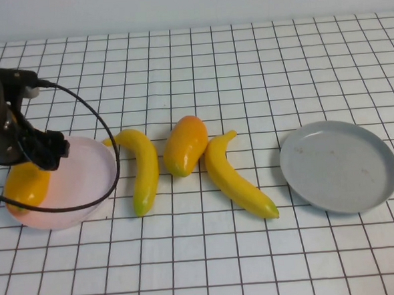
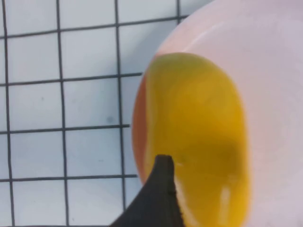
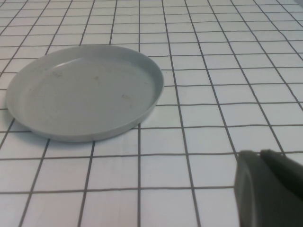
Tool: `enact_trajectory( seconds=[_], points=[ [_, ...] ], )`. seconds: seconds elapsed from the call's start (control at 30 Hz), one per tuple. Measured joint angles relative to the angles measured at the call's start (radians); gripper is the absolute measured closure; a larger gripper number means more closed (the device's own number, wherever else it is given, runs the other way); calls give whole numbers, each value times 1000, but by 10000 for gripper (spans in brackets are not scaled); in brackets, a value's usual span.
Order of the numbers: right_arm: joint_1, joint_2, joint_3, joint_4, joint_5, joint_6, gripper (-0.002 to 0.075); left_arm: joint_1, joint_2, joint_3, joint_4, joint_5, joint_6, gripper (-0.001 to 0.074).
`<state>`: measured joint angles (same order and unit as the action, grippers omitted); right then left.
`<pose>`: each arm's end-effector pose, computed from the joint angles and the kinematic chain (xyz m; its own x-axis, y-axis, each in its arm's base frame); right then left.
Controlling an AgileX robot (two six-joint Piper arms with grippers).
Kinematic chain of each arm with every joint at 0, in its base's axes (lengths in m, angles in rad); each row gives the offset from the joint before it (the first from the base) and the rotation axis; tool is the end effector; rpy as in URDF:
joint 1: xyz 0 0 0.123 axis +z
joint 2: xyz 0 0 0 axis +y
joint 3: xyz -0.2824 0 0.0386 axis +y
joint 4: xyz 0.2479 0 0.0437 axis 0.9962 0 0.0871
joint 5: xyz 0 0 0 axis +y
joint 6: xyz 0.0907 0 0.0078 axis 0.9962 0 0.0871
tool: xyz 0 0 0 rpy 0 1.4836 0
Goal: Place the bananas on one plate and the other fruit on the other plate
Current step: Put one type of fruit in the left plate
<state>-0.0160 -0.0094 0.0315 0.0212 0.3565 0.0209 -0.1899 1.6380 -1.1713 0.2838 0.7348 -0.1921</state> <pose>0.0532 -0.0002 0.1709 -0.2866 0.0453 -0.9570 0.0206 0.9989 0.0412 0.3366 -0.0473 0.2502 -0.8702 0.1883 -0.4553 0.1191 0.9771 0.1764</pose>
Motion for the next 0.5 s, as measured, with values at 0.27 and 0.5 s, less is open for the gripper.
enact_trajectory(
  seconds=[0.27,0.5],
  points=[
    [0,0,0,0,0,0,743,-209,-1,-163,-149,112,186,86],
    [0,0,0,0,0,0,742,-358,159,-372,-276,147,352,86]
  ],
)
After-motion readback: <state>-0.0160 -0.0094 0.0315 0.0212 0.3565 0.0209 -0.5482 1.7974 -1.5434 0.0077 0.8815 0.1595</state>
